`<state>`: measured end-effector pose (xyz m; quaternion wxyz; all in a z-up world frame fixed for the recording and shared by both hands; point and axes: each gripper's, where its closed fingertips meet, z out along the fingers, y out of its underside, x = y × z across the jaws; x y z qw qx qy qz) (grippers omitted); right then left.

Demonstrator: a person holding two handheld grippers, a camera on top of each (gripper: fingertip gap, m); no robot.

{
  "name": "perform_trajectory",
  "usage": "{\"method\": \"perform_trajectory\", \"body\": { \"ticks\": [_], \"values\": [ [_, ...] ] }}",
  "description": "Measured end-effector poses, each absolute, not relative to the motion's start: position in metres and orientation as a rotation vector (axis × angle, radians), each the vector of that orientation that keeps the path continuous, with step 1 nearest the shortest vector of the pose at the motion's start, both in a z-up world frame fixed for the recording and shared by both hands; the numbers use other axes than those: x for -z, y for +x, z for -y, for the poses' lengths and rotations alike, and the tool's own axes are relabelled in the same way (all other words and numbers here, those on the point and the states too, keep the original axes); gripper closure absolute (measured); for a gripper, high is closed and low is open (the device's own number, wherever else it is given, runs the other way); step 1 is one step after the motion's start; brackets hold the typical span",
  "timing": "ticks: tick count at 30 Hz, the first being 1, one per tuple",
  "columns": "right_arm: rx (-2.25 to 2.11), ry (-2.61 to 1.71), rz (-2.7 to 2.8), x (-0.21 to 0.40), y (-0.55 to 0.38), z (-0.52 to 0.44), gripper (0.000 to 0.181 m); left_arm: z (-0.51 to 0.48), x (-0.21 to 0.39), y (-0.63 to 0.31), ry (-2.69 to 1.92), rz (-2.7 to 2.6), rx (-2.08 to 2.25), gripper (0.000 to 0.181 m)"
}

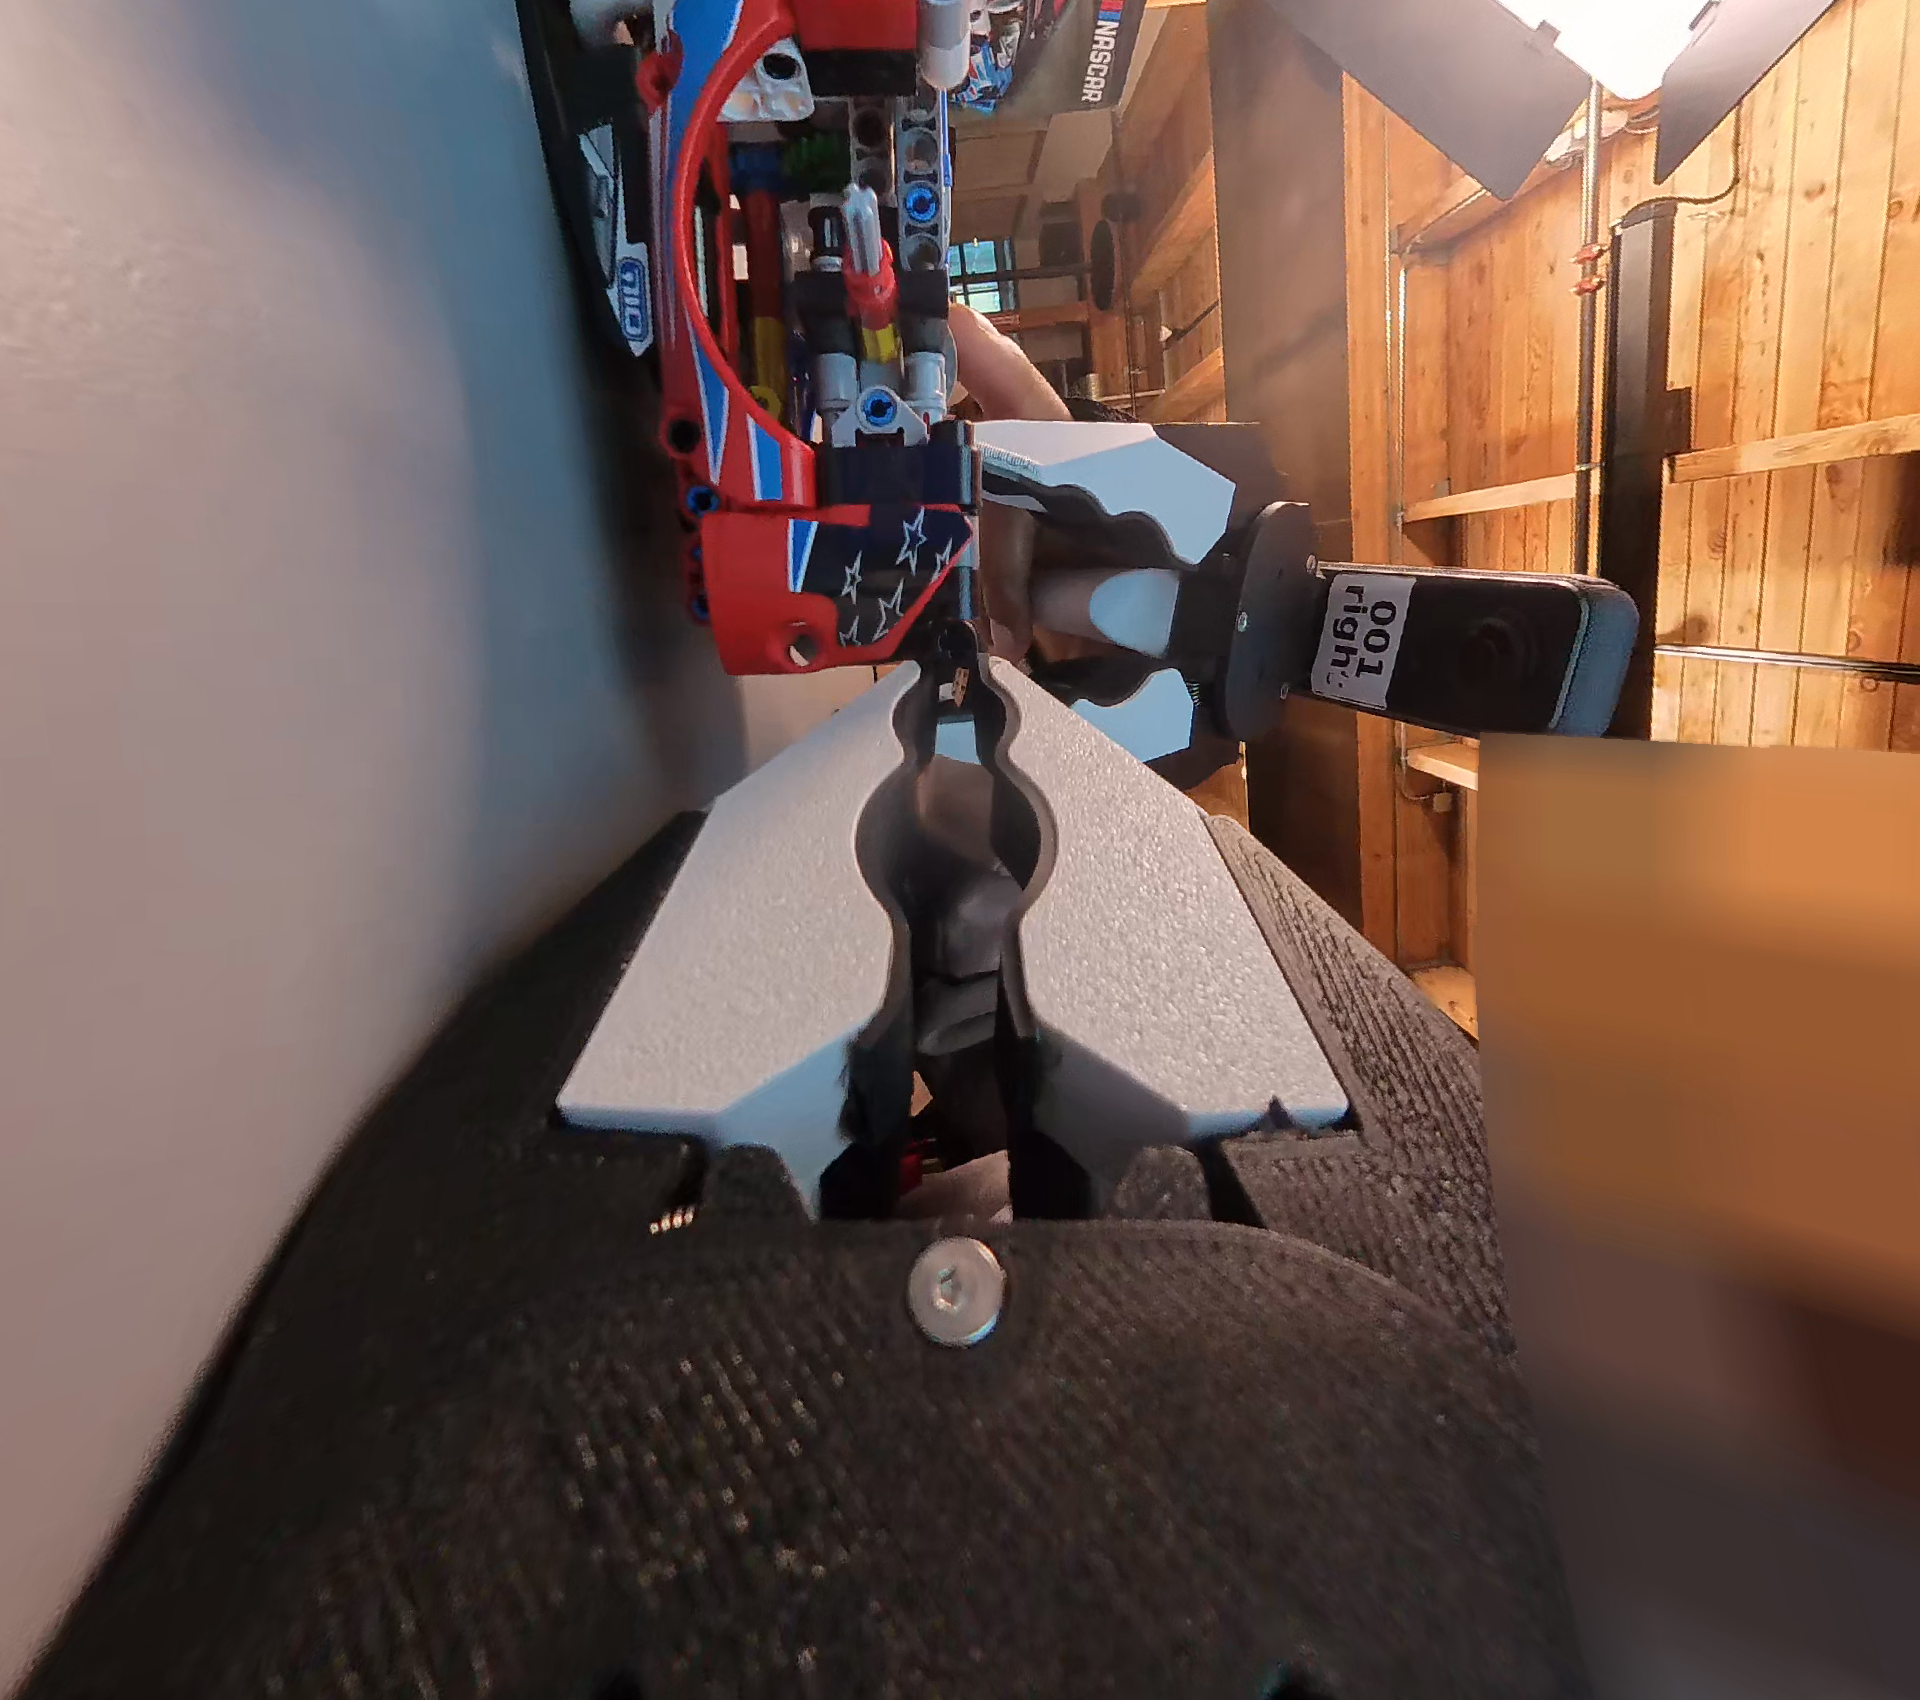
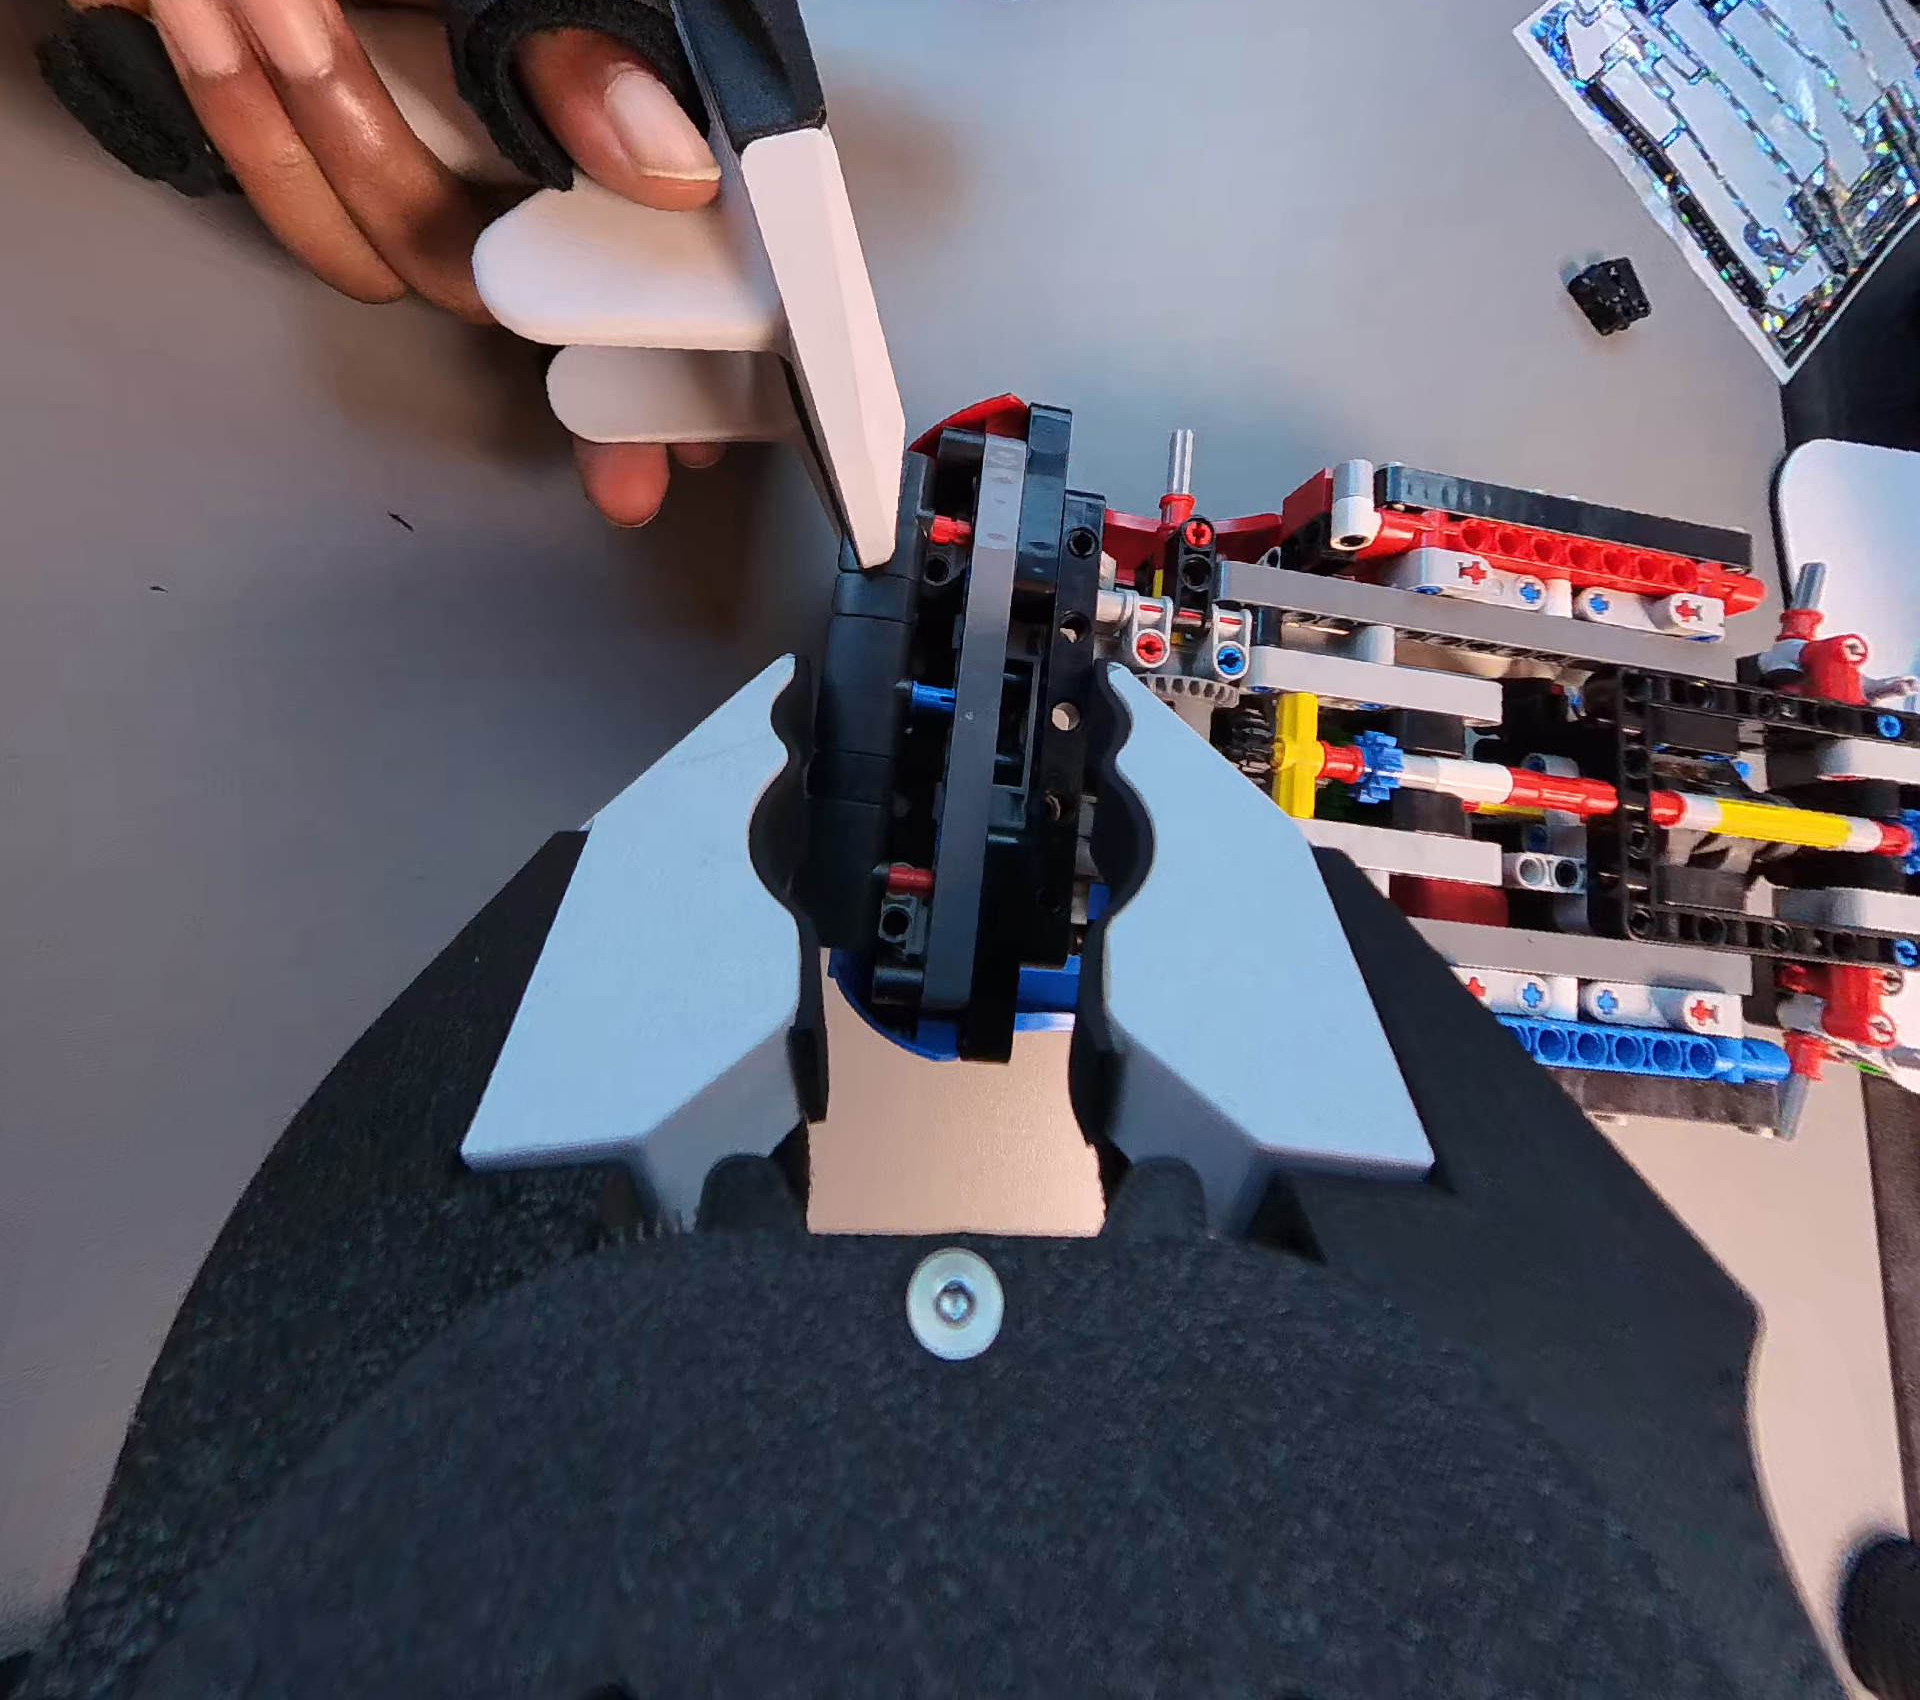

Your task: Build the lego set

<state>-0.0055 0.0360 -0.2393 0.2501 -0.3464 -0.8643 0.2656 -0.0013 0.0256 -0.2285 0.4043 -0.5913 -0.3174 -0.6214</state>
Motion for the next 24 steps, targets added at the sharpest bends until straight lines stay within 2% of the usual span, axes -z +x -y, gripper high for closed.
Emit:
{"method": "perform_trajectory", "body": {
  "ticks": [24],
  "values": [
    [-0.725,-0.944,2.372,0.2426,-0.0053,-0.0436,0.133,-0.0325,0.2325,0.0013,-1.593,0.711,1.429,0.177]
  ]
}}
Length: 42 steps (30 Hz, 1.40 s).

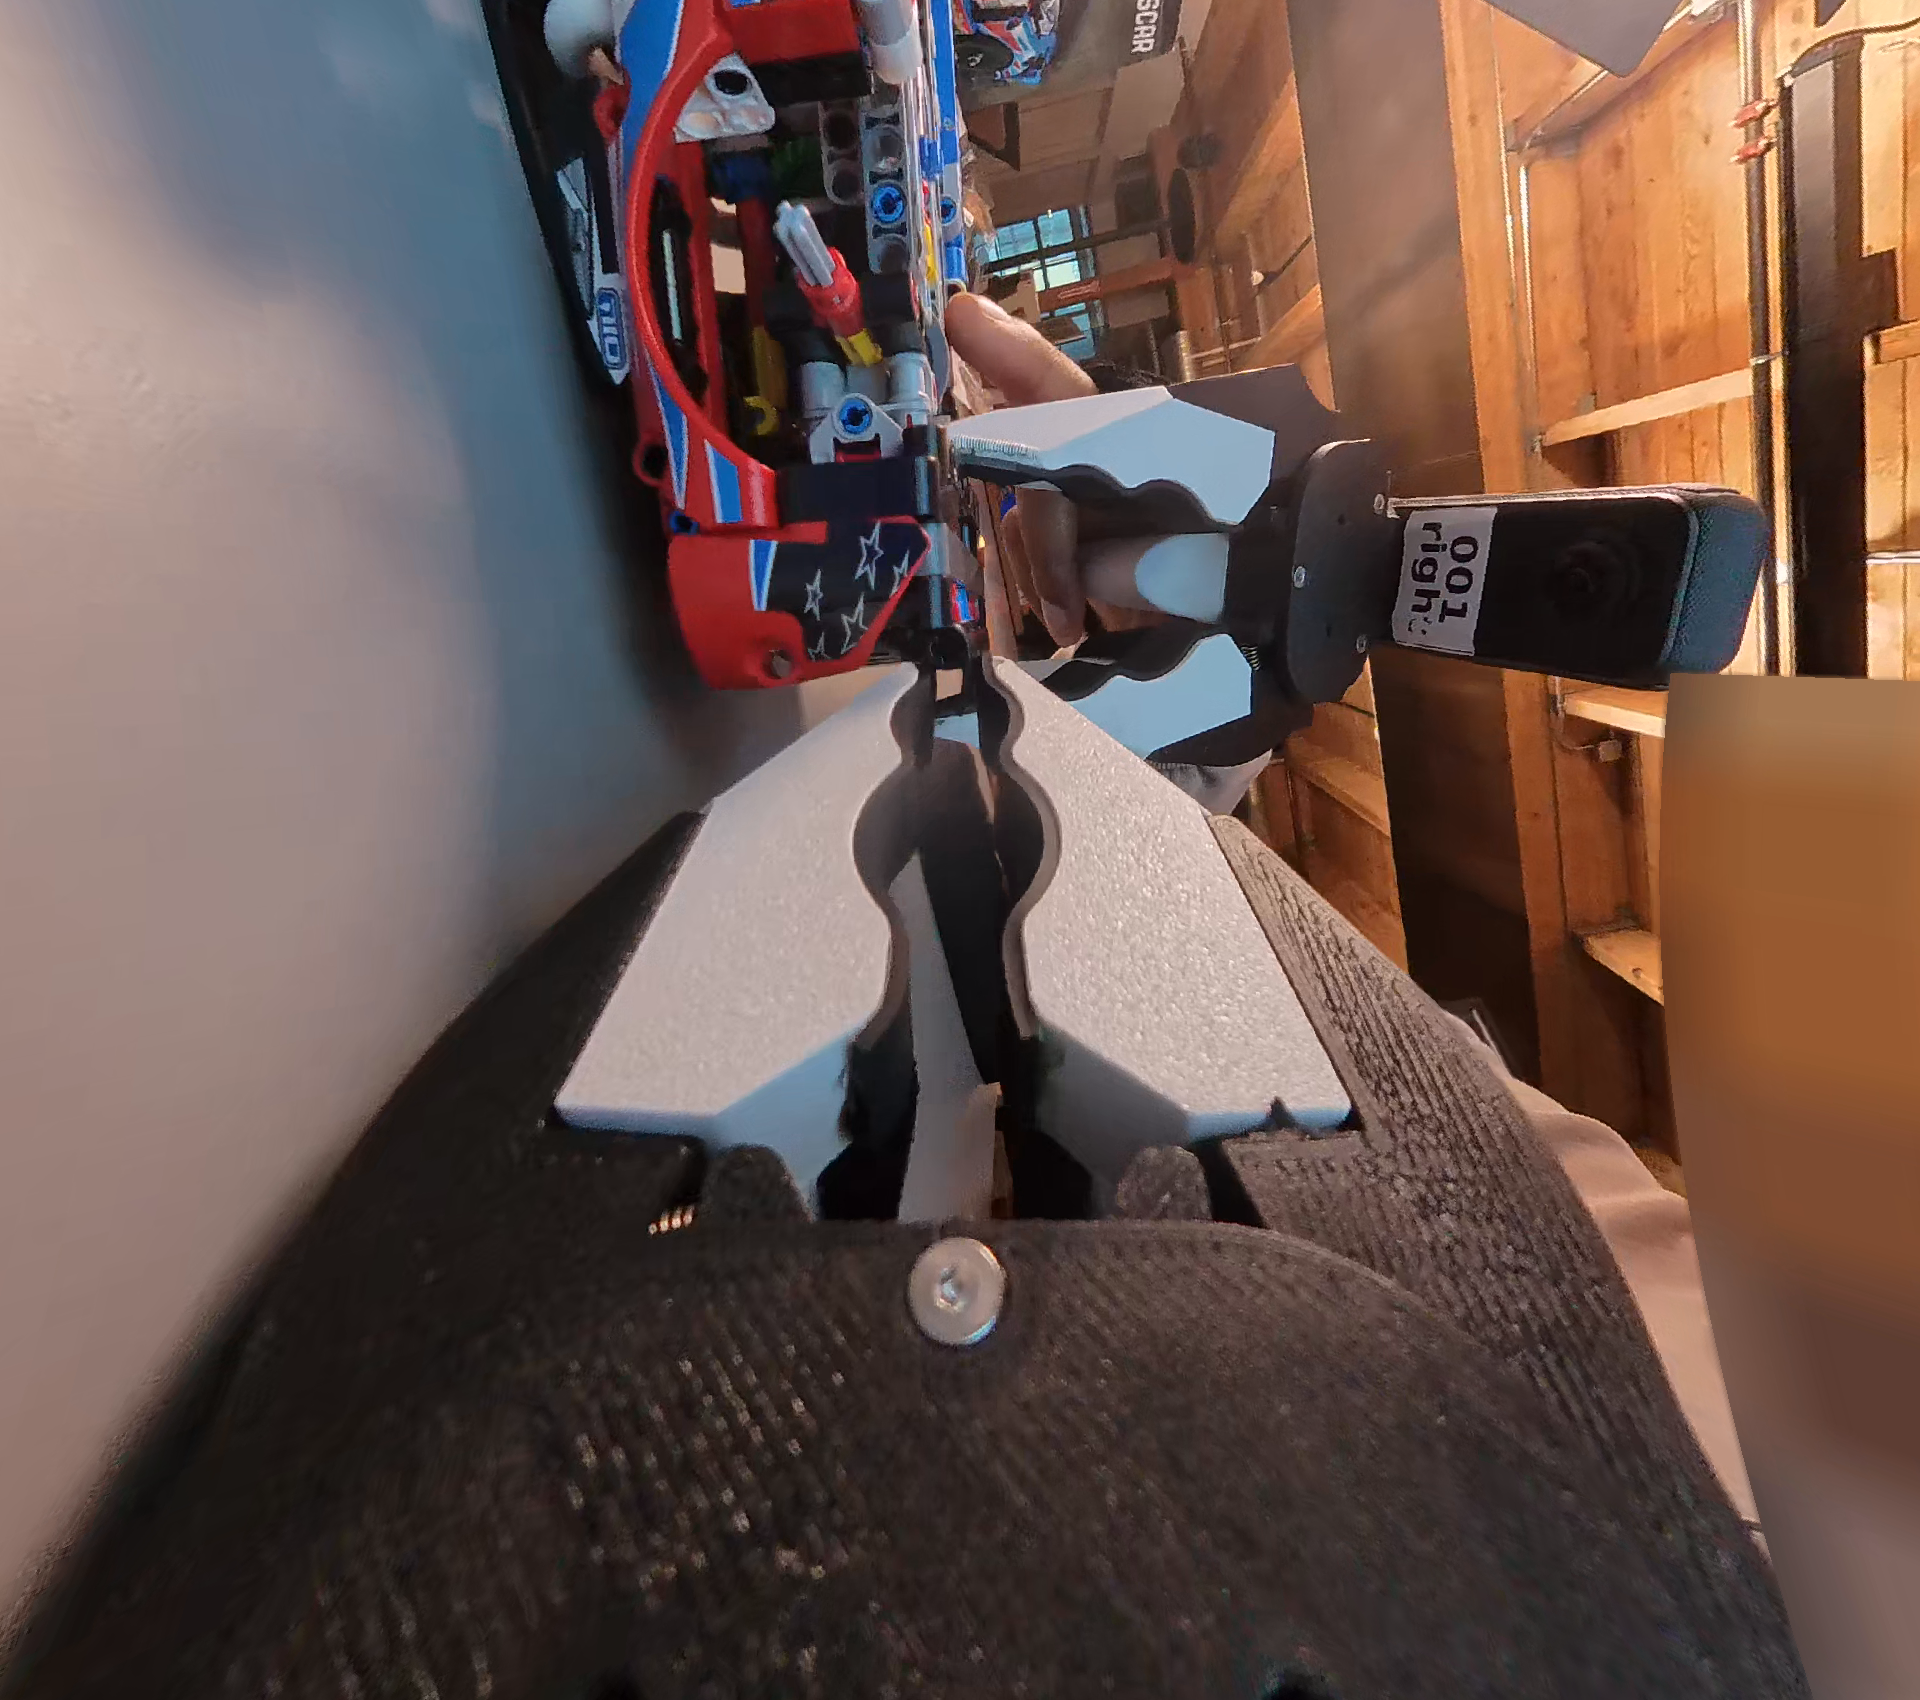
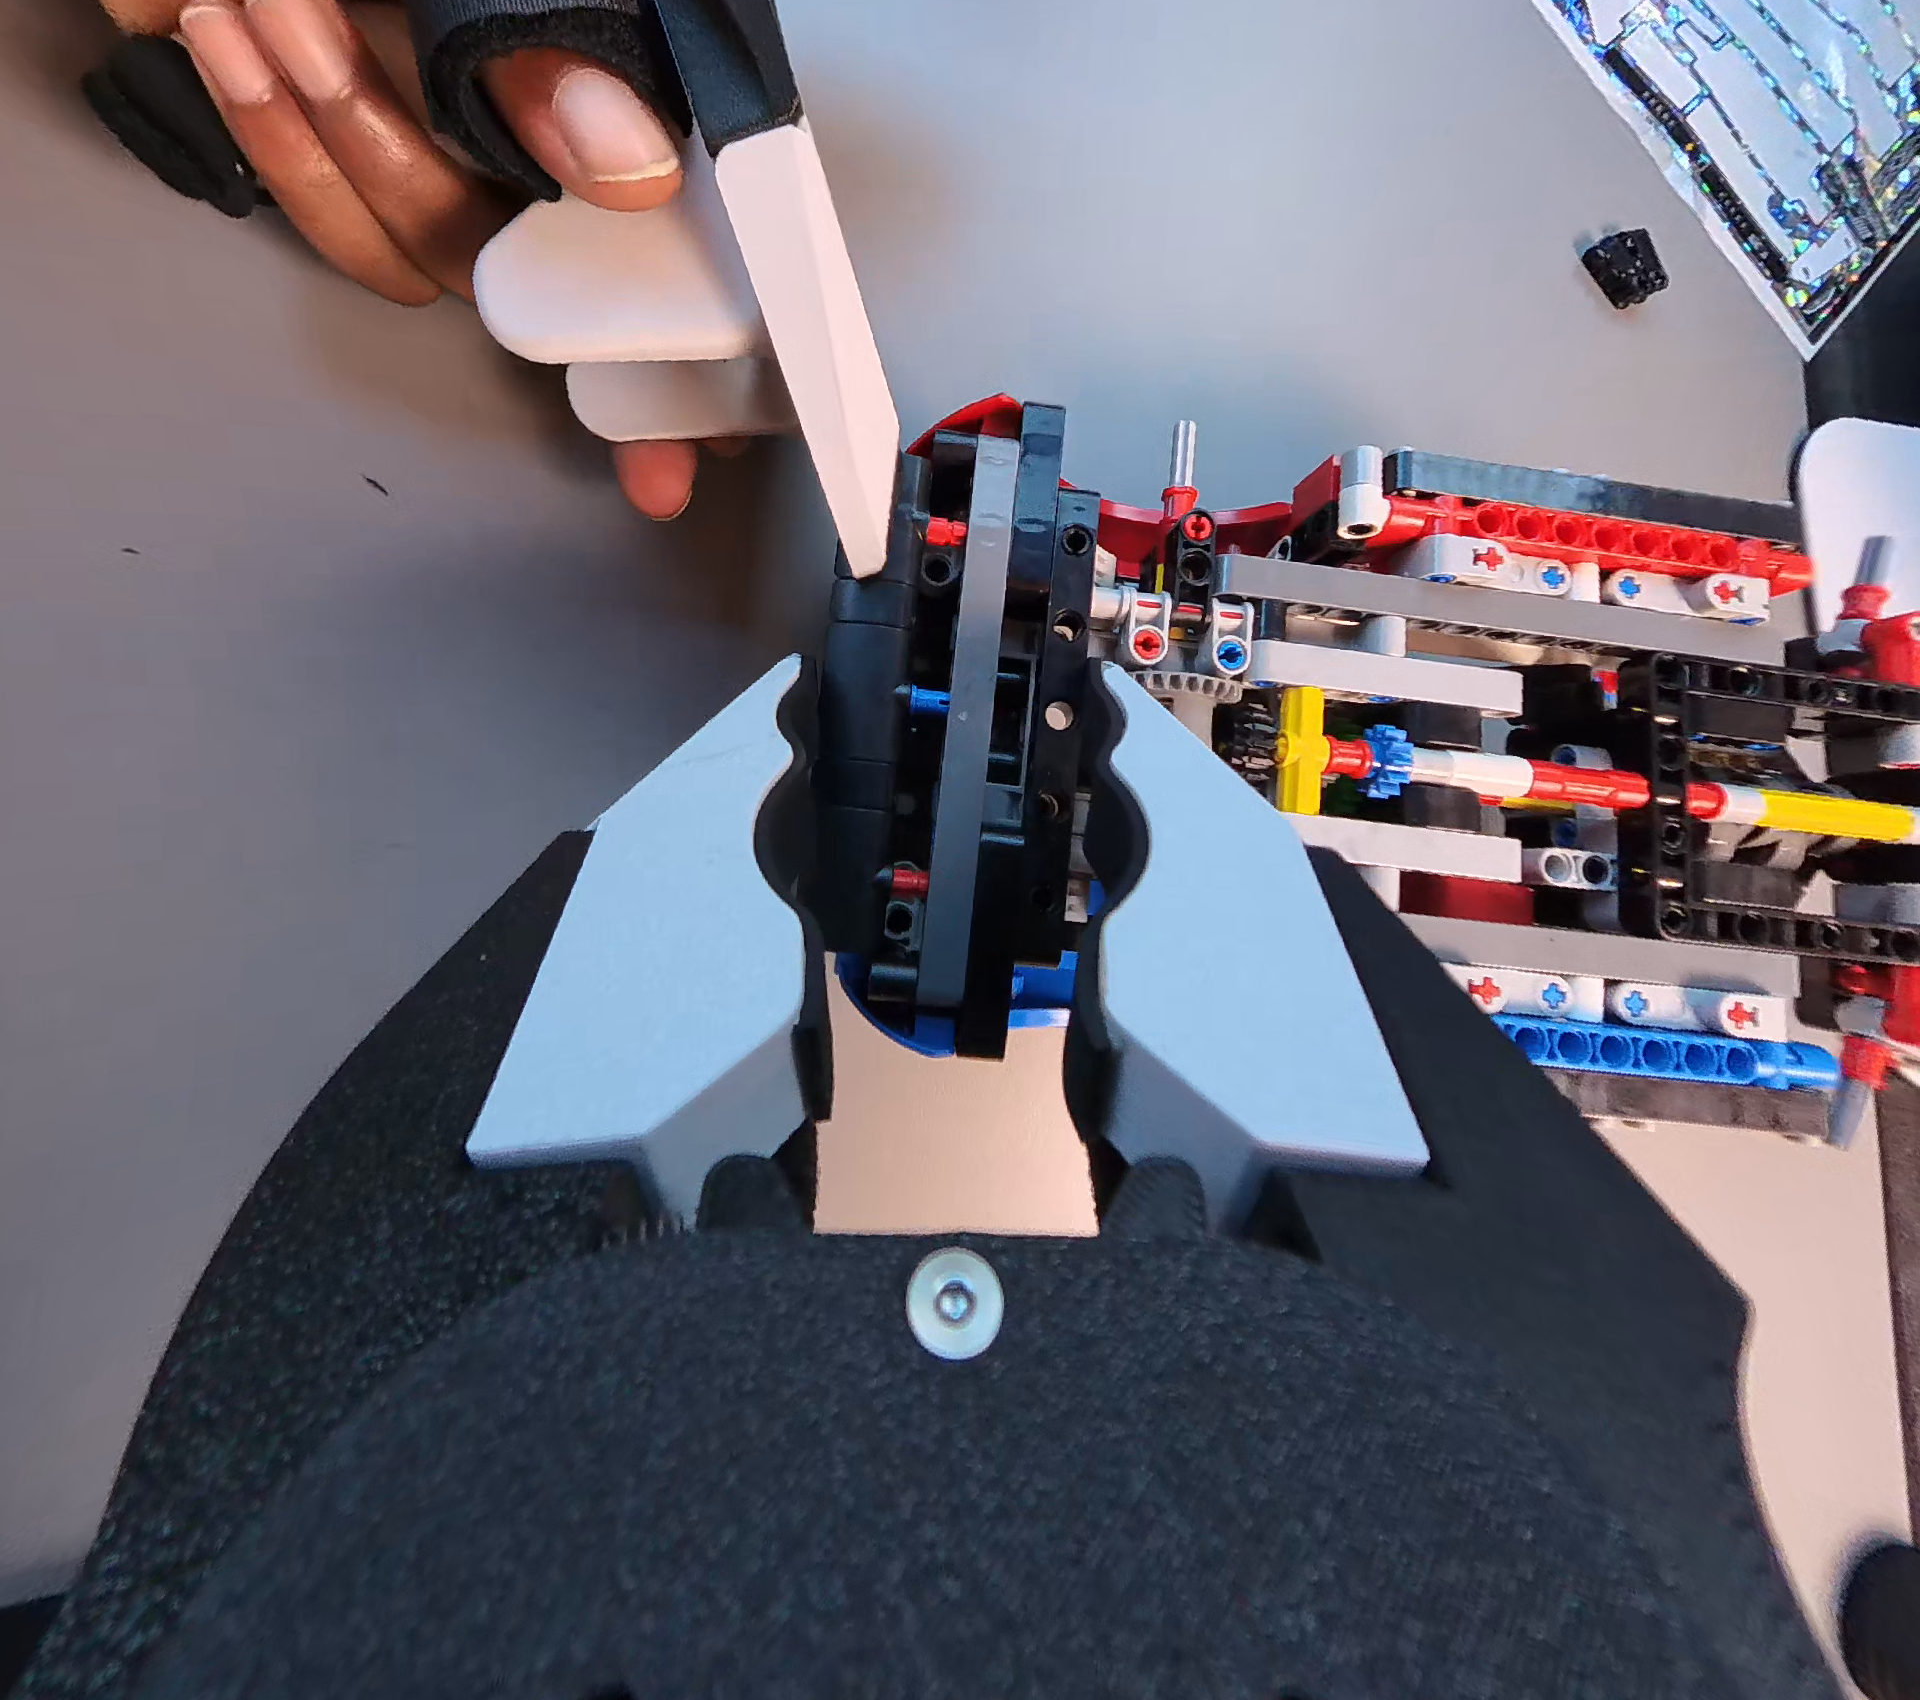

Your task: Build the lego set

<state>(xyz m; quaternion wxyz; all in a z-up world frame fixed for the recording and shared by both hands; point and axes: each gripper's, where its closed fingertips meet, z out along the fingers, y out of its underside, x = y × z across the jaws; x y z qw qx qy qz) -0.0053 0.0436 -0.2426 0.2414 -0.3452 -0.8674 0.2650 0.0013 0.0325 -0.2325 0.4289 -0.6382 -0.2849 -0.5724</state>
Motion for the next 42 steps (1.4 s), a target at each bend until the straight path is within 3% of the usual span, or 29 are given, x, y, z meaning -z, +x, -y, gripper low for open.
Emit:
{"method": "perform_trajectory", "body": {
  "ticks": [5,9,19,21,27,40,42],
  "values": [
    [-0.727,-0.948,2.365,0.242,-0.006,-0.044,0.133,-0.029,0.236,-0.003,-1.665,0.684,1.386,0.170],
    [-0.739,-0.948,2.346,0.242,-0.006,-0.044,0.133,-0.017,0.234,-0.010,-1.744,0.606,1.326,0.154],
    [-0.733,-0.905,2.311,0.243,-0.007,-0.043,0.133,-0.023,0.225,-0.020,-2.008,-0.550,0.254,0.104],
    [-0.732,-0.890,2.298,0.243,-0.007,-0.044,0.133,-0.033,0.233,-0.014,-2.000,-0.738,0.166,0.104],
    [-0.735,-0.884,2.277,0.243,-0.007,-0.043,0.133,-0.045,0.250,-0.012,-2.020,-0.998,0.126,0.127],
    [-0.804,-0.873,2.256,0.242,-0.007,-0.043,0.133,-0.046,0.249,-0.011,-1.951,-0.974,0.164,0.129],
    [-0.805,-0.870,2.243,0.241,-0.008,-0.044,0.141,-0.047,0.248,-0.013,-1.945,-0.966,0.148,0.135]
  ]
}}
